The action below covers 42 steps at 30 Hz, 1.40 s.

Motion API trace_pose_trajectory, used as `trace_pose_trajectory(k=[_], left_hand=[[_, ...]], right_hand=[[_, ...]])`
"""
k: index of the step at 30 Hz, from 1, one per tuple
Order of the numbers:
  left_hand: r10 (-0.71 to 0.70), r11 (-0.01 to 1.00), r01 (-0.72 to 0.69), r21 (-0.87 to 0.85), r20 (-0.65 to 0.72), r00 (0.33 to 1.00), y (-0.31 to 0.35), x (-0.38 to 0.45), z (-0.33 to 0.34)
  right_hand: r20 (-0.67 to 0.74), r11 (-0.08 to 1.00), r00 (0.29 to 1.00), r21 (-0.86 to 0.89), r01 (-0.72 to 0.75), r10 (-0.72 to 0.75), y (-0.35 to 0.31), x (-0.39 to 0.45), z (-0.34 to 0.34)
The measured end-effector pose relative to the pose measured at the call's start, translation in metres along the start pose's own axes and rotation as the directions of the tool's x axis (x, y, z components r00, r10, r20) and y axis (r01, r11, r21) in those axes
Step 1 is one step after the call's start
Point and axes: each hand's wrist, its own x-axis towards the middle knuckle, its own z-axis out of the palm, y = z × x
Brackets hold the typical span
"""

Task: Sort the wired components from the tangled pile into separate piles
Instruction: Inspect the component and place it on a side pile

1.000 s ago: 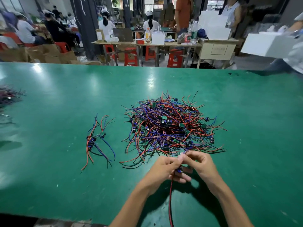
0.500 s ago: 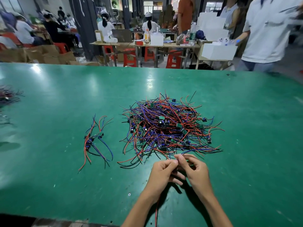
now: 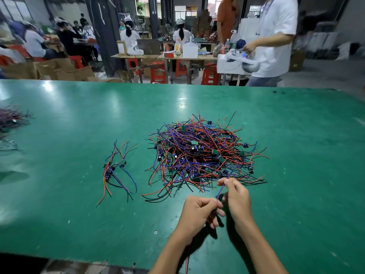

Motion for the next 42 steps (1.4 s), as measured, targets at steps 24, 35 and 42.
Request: trace_pose_trajectory(k=[24,35,42], left_hand=[[-0.017,0.987,0.040,-0.157,0.145,0.989,0.005,-0.008,-0.016],[-0.004,0.984,0.015,-0.178,0.060,0.998,0.001,-0.009,-0.016],[0.028,0.991,-0.023,-0.134,0.036,0.999,0.001,-0.009,-0.015]], right_hand=[[0.040,0.965,0.995,0.241,-0.101,0.094,-0.008,-0.017,-0.023],[-0.129,0.932,0.987,0.360,-0.040,0.092,-0.007,-0.021,-0.023],[-0.206,0.932,0.975,0.362,0.000,0.080,-0.010,-0.026,-0.022]])
